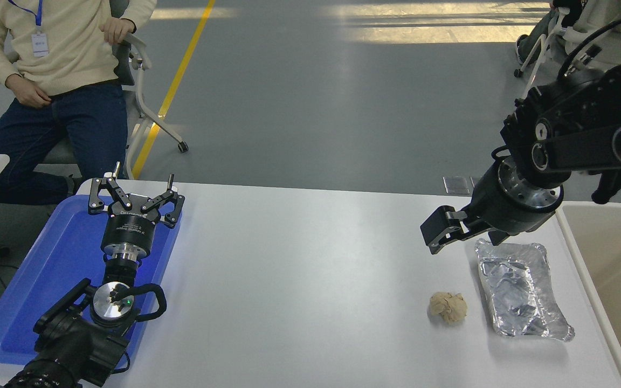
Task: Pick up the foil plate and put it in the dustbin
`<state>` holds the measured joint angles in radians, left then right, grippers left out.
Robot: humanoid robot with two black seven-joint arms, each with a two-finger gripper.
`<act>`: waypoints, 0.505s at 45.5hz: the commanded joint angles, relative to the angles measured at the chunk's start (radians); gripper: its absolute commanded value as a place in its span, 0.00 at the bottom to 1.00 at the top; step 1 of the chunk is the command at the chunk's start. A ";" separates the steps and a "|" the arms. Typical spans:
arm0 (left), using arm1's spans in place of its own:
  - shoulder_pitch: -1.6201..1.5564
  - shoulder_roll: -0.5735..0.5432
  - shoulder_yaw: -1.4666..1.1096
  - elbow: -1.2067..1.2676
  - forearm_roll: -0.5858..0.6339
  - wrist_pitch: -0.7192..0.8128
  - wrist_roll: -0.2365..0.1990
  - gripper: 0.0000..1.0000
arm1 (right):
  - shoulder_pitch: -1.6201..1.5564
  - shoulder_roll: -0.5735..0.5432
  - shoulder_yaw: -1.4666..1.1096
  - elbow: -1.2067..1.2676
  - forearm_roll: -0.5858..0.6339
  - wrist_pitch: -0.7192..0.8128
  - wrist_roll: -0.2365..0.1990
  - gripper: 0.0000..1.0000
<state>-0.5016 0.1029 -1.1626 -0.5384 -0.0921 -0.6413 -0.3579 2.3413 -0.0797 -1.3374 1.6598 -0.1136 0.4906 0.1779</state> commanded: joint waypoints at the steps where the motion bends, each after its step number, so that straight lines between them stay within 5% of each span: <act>1: 0.000 0.000 0.001 0.000 0.000 0.000 -0.001 1.00 | 0.001 0.000 0.006 0.000 0.000 -0.001 0.000 1.00; 23: 0.000 0.000 0.001 0.000 0.000 -0.001 0.001 1.00 | 0.001 0.000 0.014 0.002 -0.001 -0.001 0.000 1.00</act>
<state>-0.5016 0.1028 -1.1626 -0.5384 -0.0917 -0.6412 -0.3573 2.3422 -0.0799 -1.3299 1.6598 -0.1142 0.4895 0.1779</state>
